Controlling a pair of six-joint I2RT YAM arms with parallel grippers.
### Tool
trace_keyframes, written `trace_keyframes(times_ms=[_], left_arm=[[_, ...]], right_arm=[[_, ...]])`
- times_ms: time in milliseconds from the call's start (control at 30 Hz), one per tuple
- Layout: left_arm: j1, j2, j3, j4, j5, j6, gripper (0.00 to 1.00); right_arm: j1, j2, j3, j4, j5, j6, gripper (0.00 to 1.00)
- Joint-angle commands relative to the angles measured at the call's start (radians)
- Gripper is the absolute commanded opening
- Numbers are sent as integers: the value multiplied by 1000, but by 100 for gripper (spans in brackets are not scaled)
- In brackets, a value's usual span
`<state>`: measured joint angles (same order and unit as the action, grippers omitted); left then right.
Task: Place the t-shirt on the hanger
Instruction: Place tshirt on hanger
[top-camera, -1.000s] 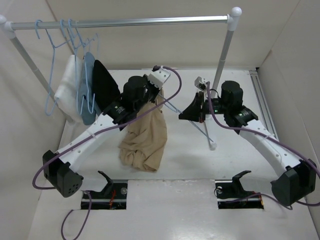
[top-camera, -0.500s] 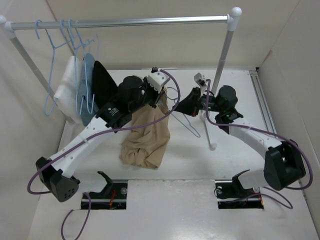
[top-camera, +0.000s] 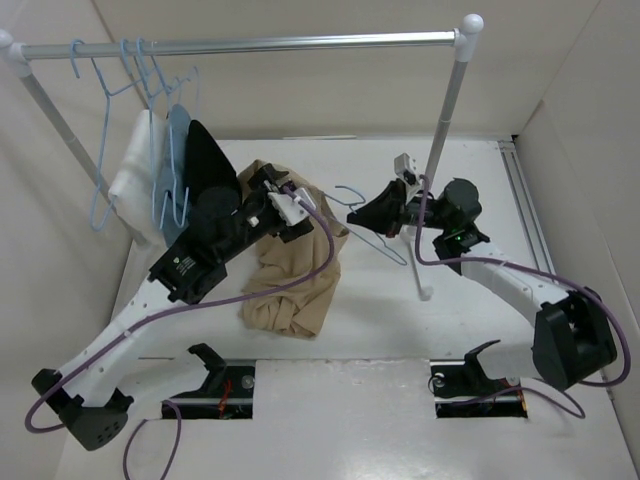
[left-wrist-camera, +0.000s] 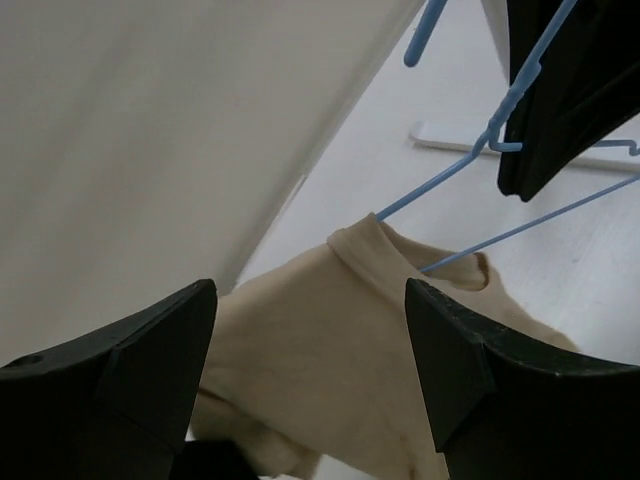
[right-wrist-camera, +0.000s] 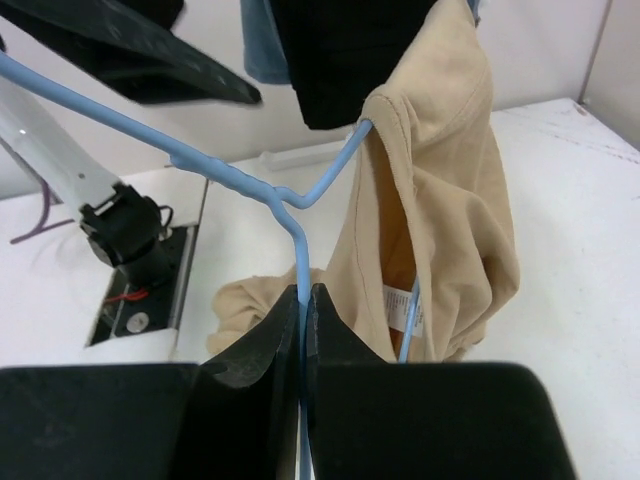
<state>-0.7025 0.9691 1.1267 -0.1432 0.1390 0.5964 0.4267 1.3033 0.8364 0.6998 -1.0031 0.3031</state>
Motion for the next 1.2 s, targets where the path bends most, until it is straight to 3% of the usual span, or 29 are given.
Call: trace_keyframes(times_ms=[0,100,233,300,467,533,600,633,700,833,867,967,1033,1067,1100,1167], left_arm=[[9,-24,-25,42,-30,210,73],[53,18,5,53,-55,255,78],[78,115,91,-96,71,347,87],[78,160,120,-239,123,448,87],[118,304,153,-292,189,513,84],[162,336,197,-332,229,525,75],[198,371,219,-372,279,563,60],[198,372,228,-418,293,578,31],[198,382,242,-447,326,592,0],[198,320,223,-415,358,519,0],[198,297,182,-370,349,510,0],[198,159,14,-277,318,549,0],[198,36,-89,-187,307,635,0],[198,2,-134,-167,307,658,0],[198,-25,-196,-156,321,681,0],[198,-70,-228,-176,347,736,0]], right_arm=[[0,45,4,138,-32,-53,0],[-9,63,-7,182,-46,-44,0],[-9,51,-16,146,-77,-84,0],[-9,31,-7,118,-77,-108,0],[-9,-4,-7,66,-77,-142,0],[-9,-25,-7,55,-77,-142,0],[-9,-26,-7,44,-77,-151,0],[-9,-36,-7,44,-77,-151,0],[-9,-36,-7,34,-68,-151,0],[-9,-27,42,-22,-54,-151,0],[-9,-27,52,-32,-43,-151,5],[-19,-38,88,-109,-19,-171,45],[-38,-52,110,-187,-8,-209,59],[-39,-70,122,-204,-8,-220,81],[-49,-96,122,-204,6,-220,94],[-59,-125,122,-233,52,-220,100]])
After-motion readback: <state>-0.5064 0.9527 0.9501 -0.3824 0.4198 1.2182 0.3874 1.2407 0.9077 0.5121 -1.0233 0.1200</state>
